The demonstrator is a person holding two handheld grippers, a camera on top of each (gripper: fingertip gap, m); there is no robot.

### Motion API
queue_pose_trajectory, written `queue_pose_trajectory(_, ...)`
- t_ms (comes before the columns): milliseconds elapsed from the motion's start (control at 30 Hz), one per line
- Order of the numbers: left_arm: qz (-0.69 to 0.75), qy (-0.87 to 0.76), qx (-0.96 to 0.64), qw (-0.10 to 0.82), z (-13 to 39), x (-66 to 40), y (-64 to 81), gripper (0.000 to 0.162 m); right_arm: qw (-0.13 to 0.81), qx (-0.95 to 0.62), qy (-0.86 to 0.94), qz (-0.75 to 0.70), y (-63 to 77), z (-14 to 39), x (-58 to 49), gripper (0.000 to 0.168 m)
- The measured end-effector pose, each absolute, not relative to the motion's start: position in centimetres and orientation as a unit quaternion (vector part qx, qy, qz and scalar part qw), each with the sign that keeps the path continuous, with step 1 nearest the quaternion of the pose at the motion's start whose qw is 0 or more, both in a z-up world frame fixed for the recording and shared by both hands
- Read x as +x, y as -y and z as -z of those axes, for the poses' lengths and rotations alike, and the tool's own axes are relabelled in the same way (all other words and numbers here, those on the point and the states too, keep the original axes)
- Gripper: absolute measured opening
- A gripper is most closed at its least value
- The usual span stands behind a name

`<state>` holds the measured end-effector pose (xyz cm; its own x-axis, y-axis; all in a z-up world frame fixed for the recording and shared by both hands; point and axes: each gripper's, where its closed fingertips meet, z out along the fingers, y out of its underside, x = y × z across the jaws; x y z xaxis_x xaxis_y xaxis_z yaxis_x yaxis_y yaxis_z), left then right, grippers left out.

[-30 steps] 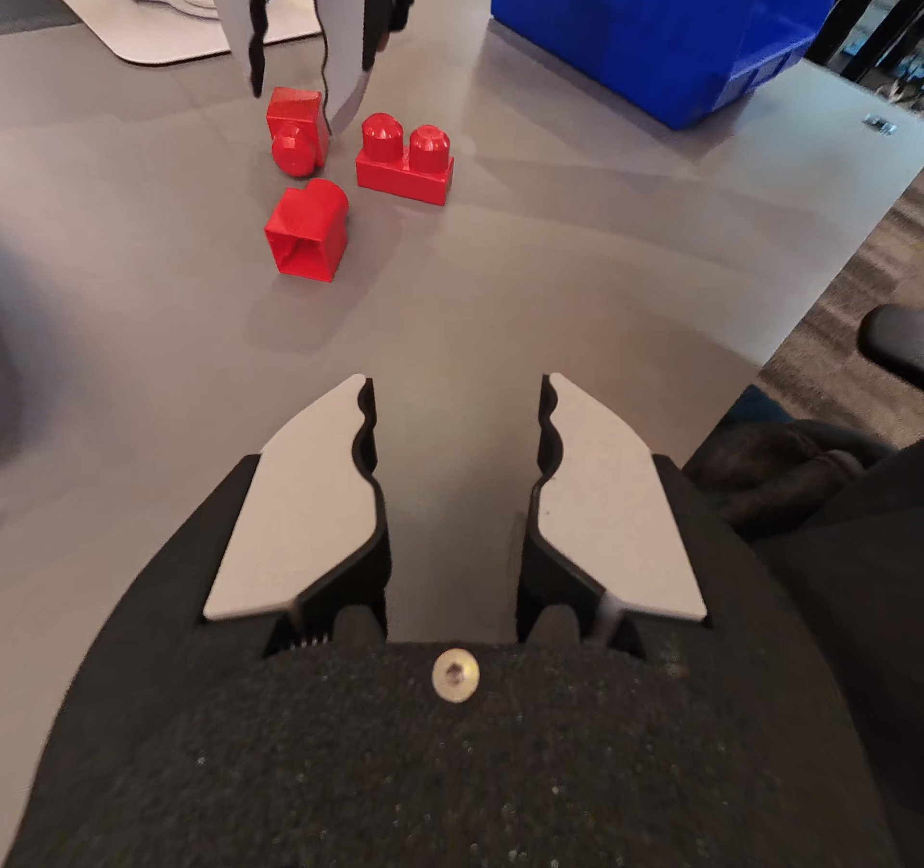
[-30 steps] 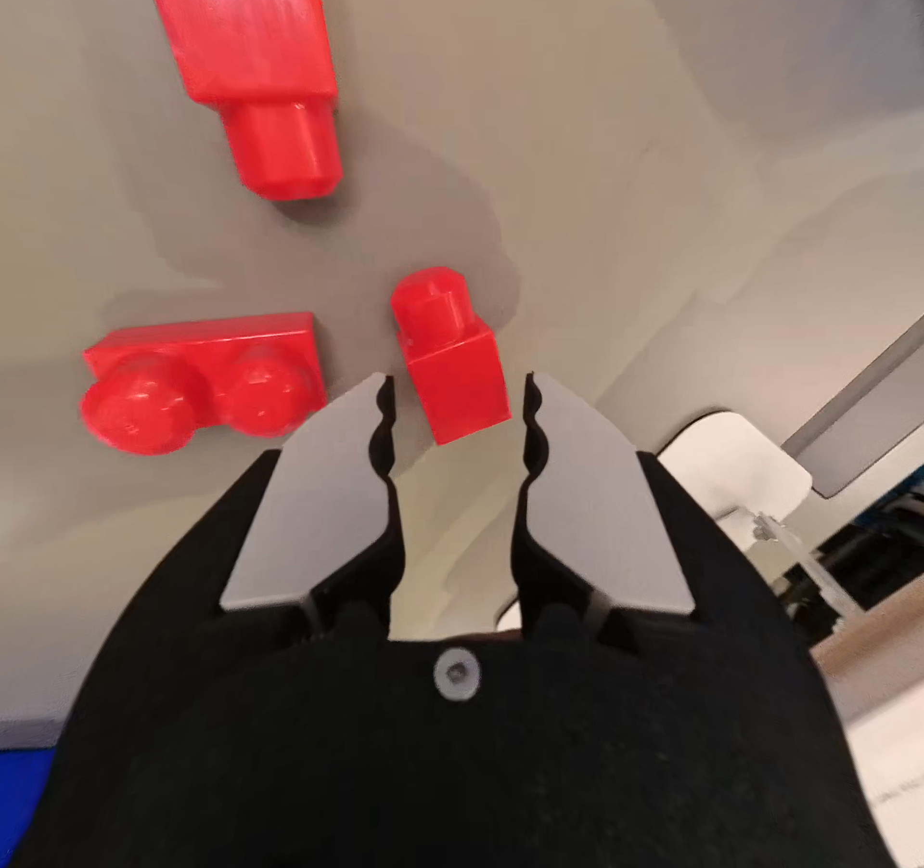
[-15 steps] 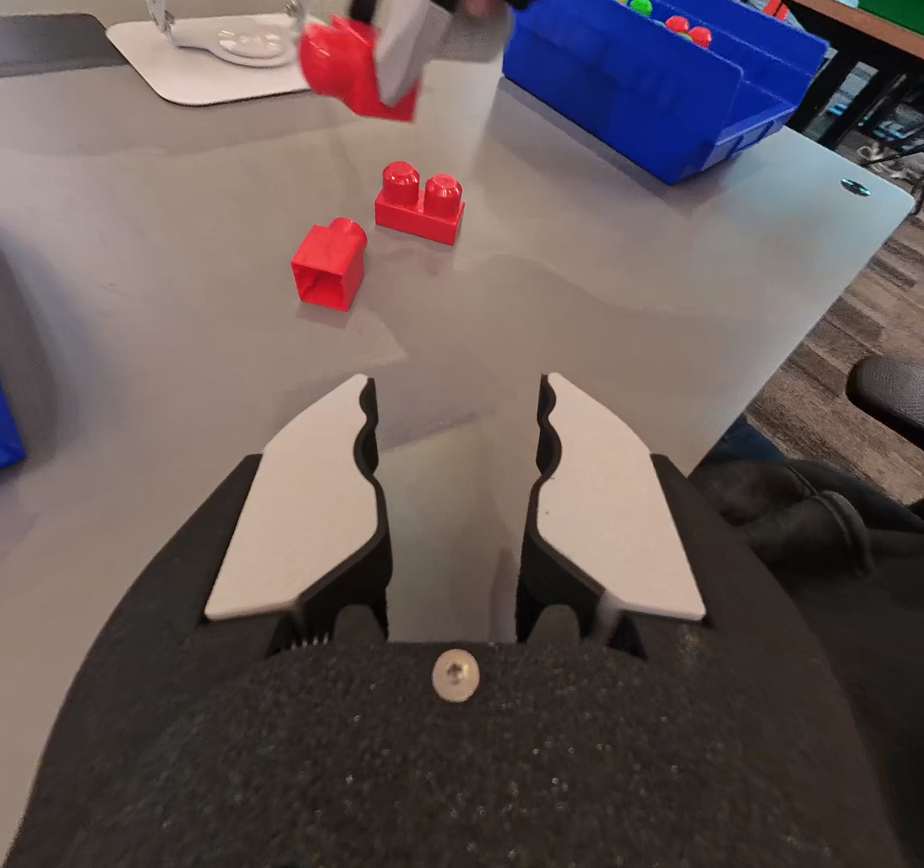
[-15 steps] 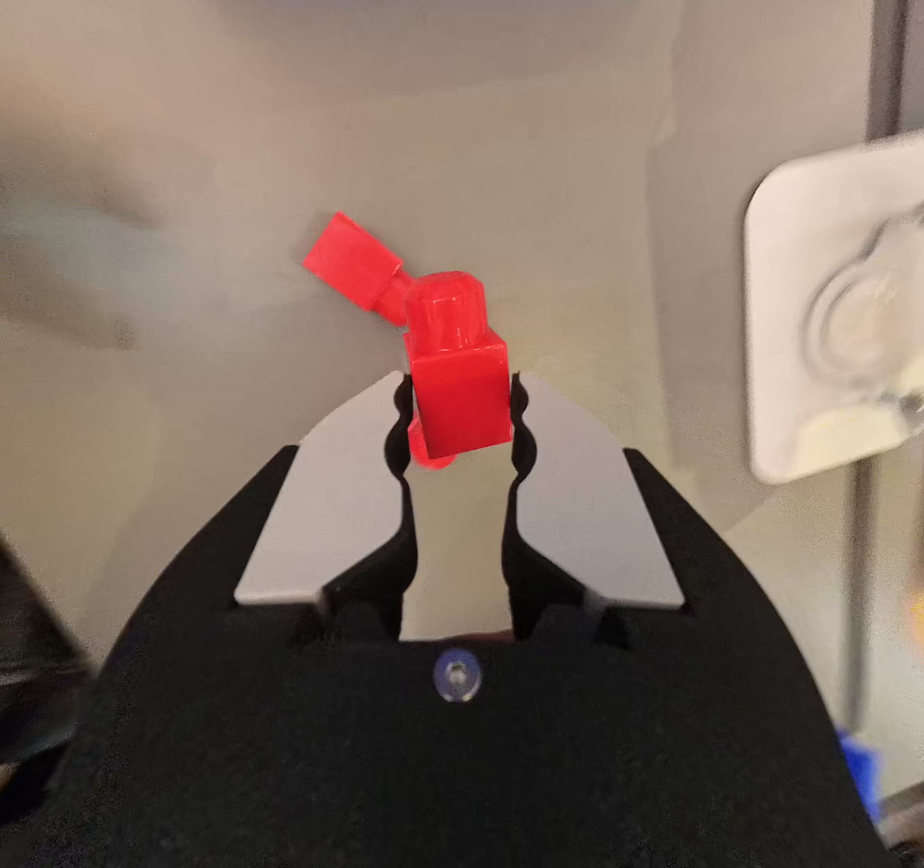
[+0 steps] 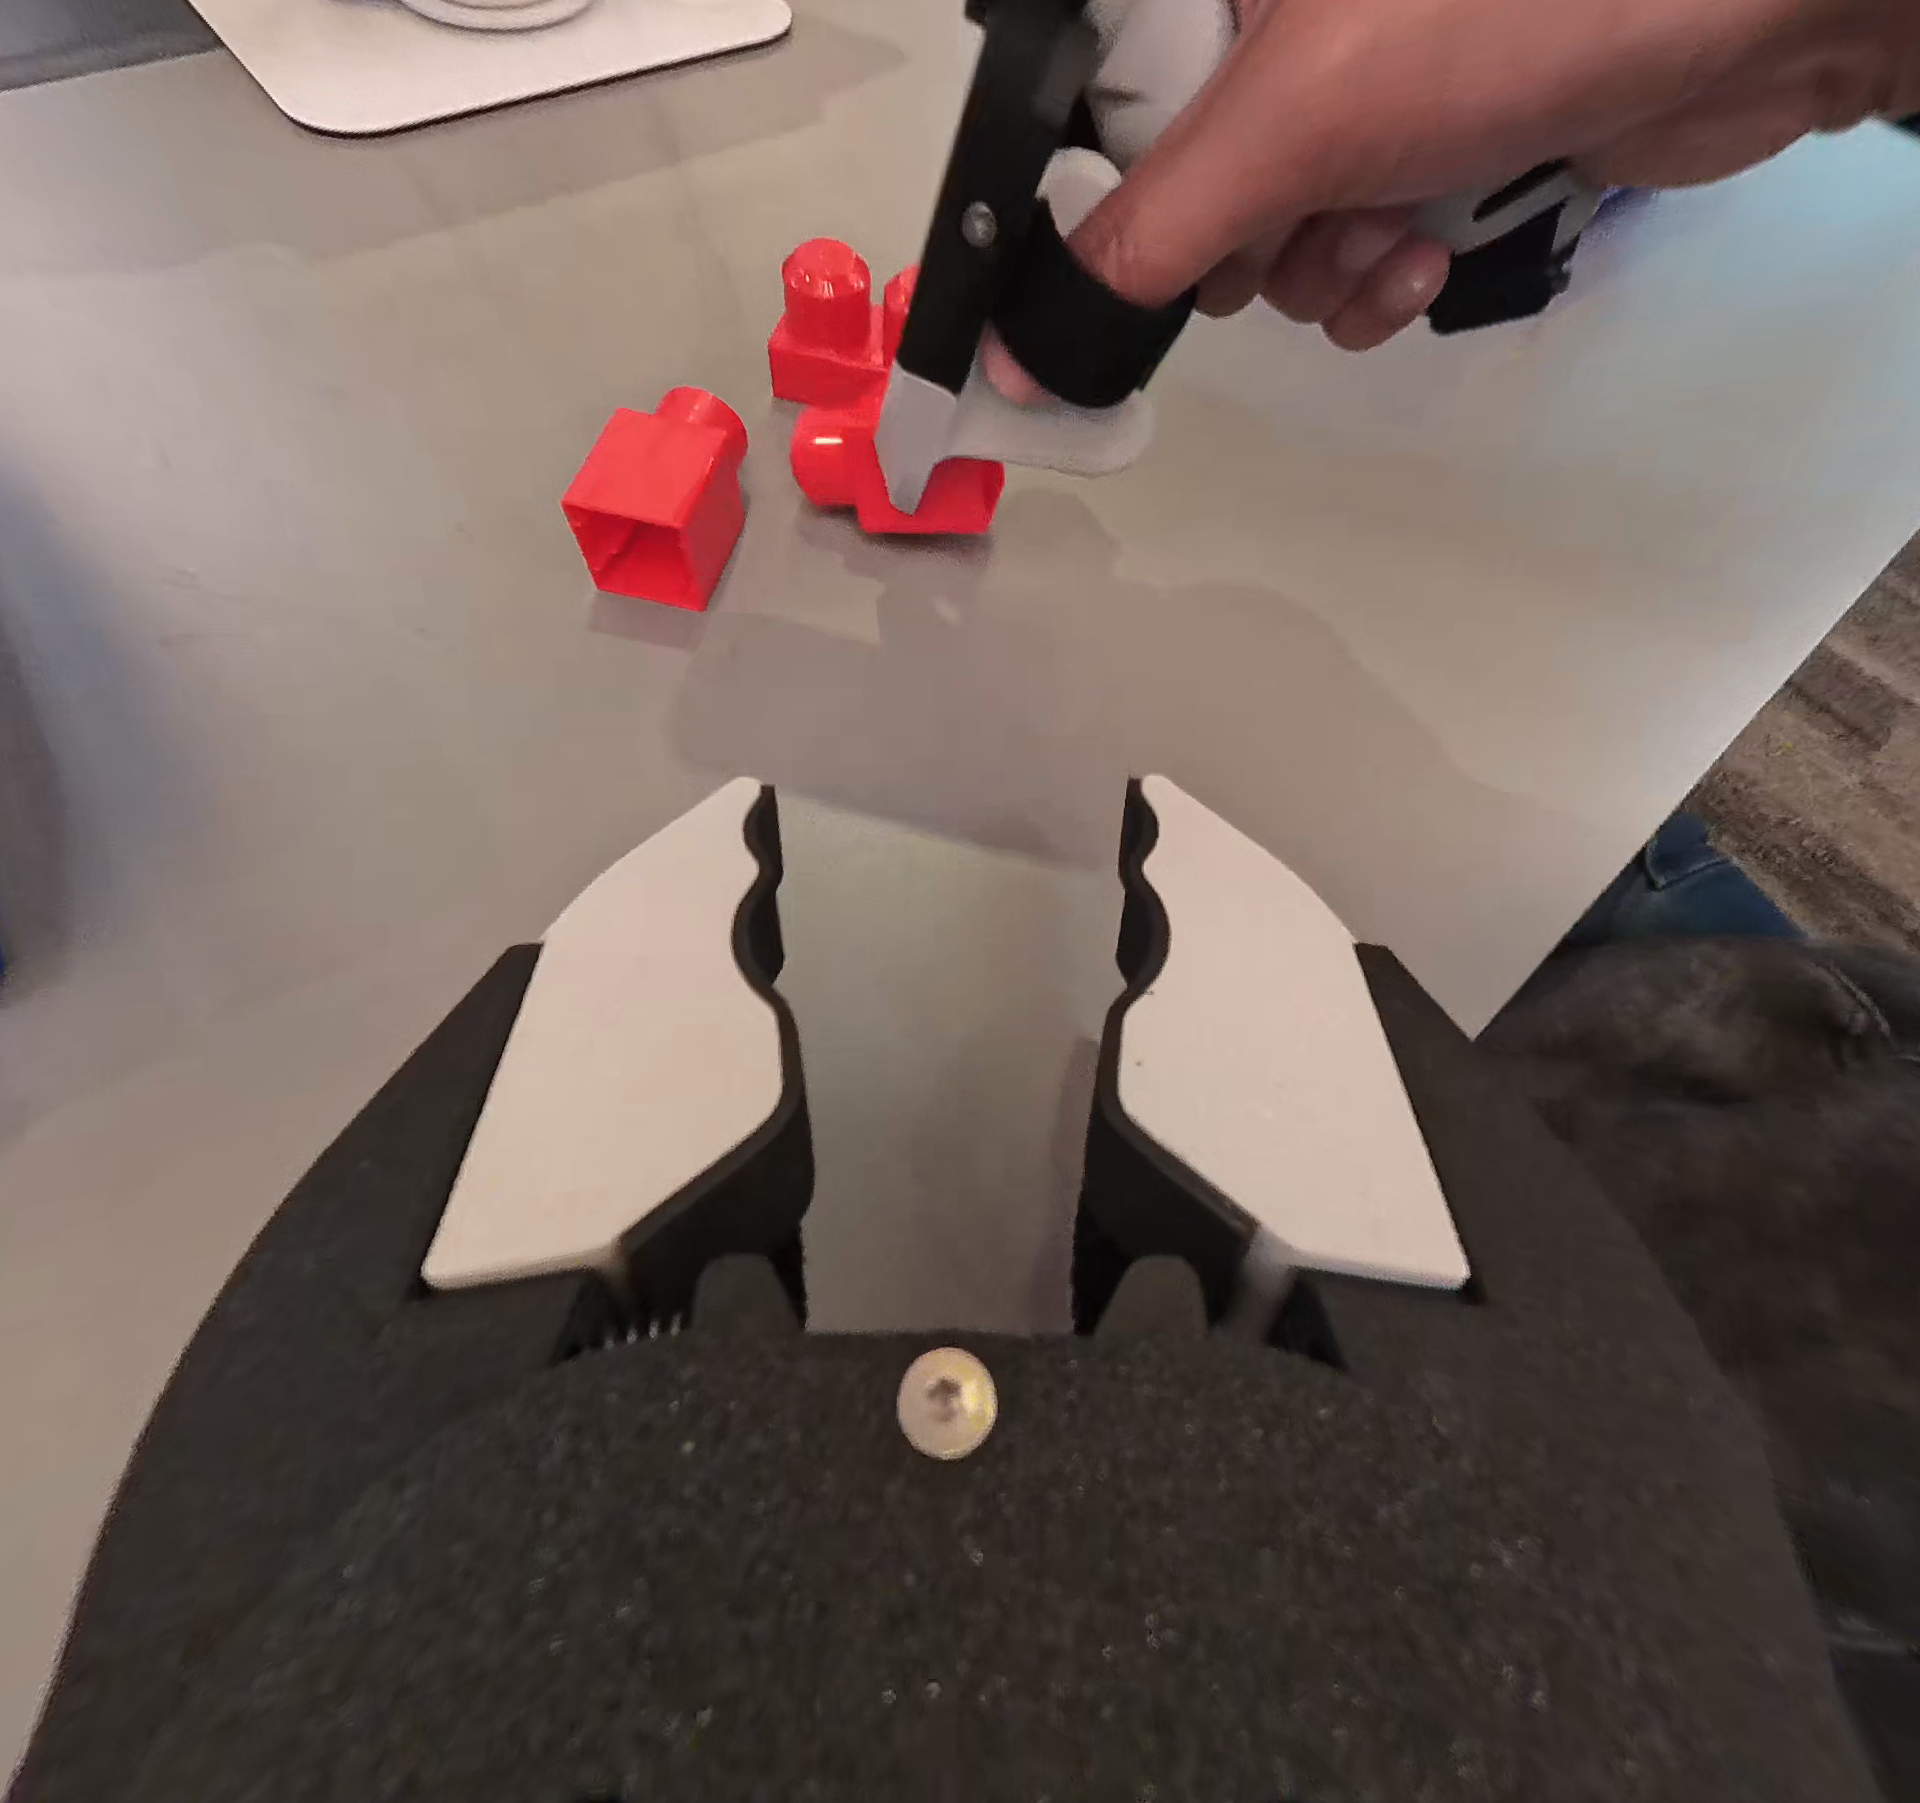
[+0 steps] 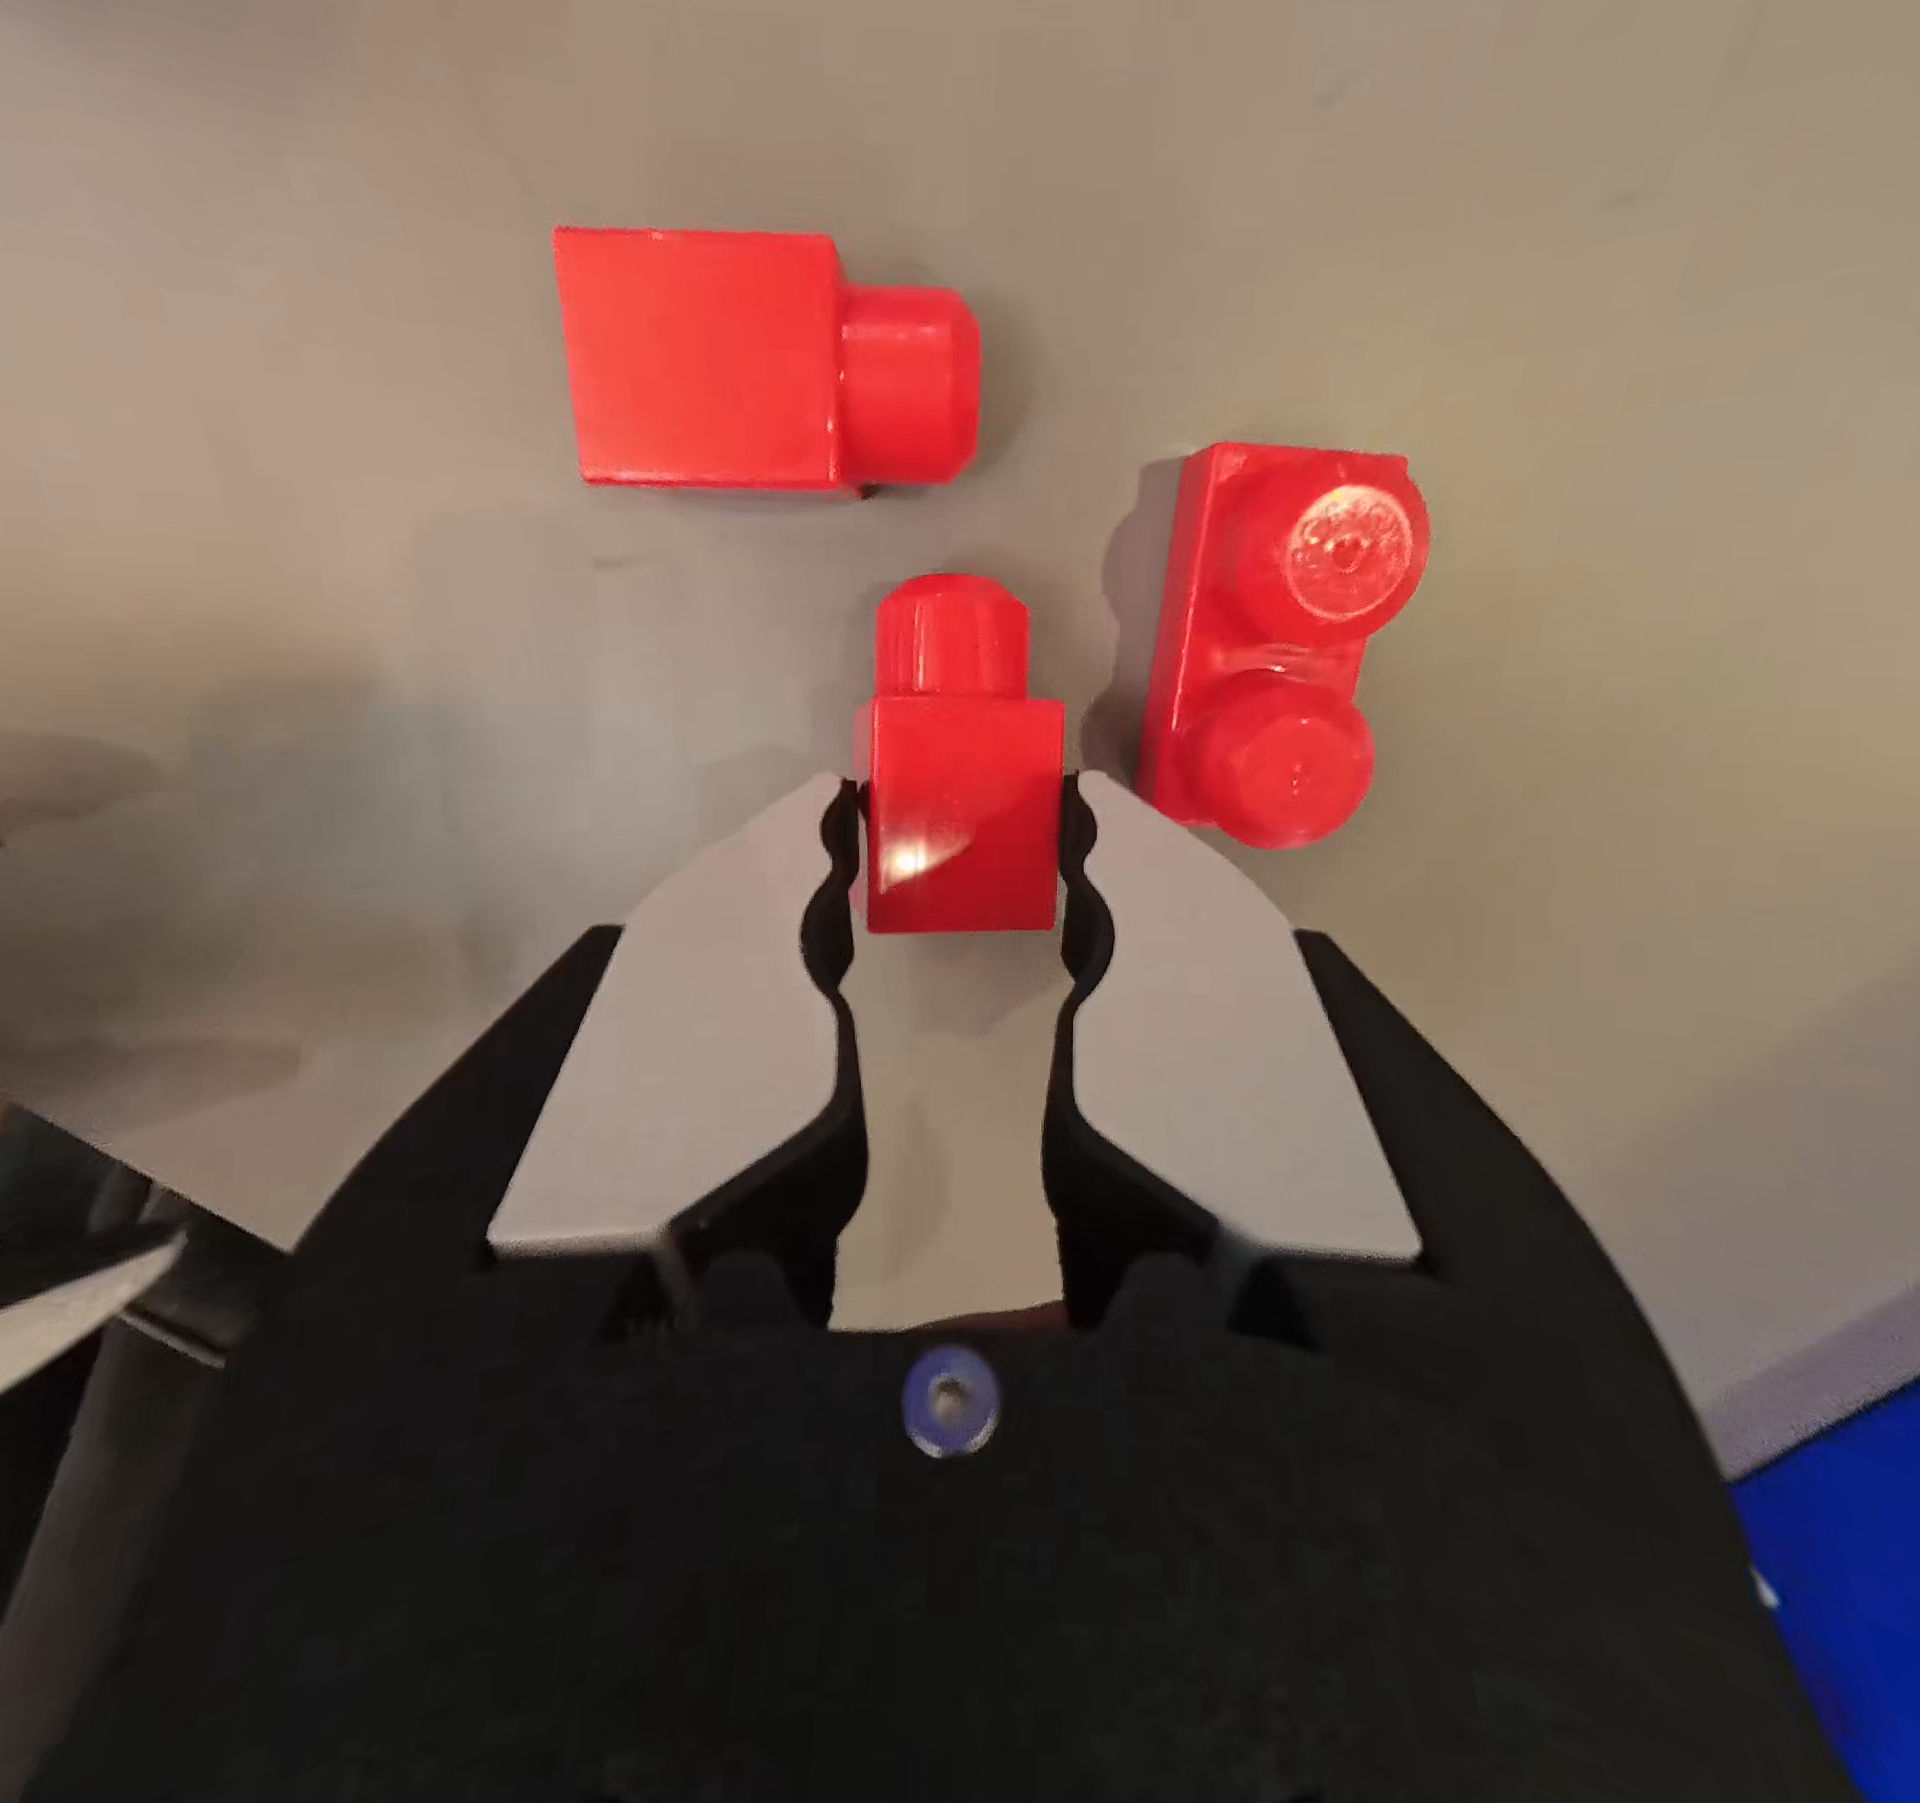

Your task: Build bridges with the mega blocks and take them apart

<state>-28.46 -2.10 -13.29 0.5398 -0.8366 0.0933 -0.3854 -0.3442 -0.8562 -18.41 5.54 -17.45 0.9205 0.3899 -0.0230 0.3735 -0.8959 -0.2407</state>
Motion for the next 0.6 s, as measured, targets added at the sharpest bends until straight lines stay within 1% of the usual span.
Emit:
queue_pose_trajectory(33, 0.265, -0.399, -0.774, 0.414, 13.6, -28.4, 2.1, 0.063, 0.119, -0.974, 0.192, -0.036, -5.7, 17.4, -18.5, 0.038)
queue_pose_trajectory(100, 0.251, -0.404, -0.777, 0.413, 14.0, -28.4, 2.0, 0.066, 0.12, -0.972, 0.195, -0.06, -5.5, 17.1, -19.1, 0.06)
queue_pose_trajectory(133, 0.246, -0.406, -0.779, 0.411, 14.2, -28.5, 2.0, 0.068, 0.126, -0.968, 0.203, -0.075, -5.2, 16.5, -19.3, 0.061)
queue_pose_trajectory(233, 0.238, -0.399, -0.79, 0.401, 14.6, -29.2, 1.7, 0.073, 0.213, -0.945, 0.229, -0.099, -3.4, 12.7, -18.5, 0.062)
queue_pose_trajectory(333, 0.243, -0.379, -0.808, 0.38, 15.1, -29.8, 1.5, 0.081, 0.317, -0.909, 0.213, -0.168, 0.6, 9.3, -15.9, 0.061)
queue_pose_trajectory(367, 0.244, -0.377, -0.812, 0.374, 15.2, -29.9, 1.5, 0.081, 0.339, -0.897, 0.215, -0.185, 2.3, 9.2, -14.8, 0.058)
queue_pose_trajectory(467, 0.222, -0.379, -0.812, 0.383, 15.1, -30.3, 1.1, 0.082, 0.42, -0.856, 0.205, -0.221, 6.3, 10.2, -11.8, 0.058)
queue_pose_trajectory(600, 0.196, -0.384, -0.805, 0.407, 14.4, -30.2, 0.9, 0.082, 0.558, -0.79, 0.169, -0.191, 8.6, 10.5, -7.6, 0.06)
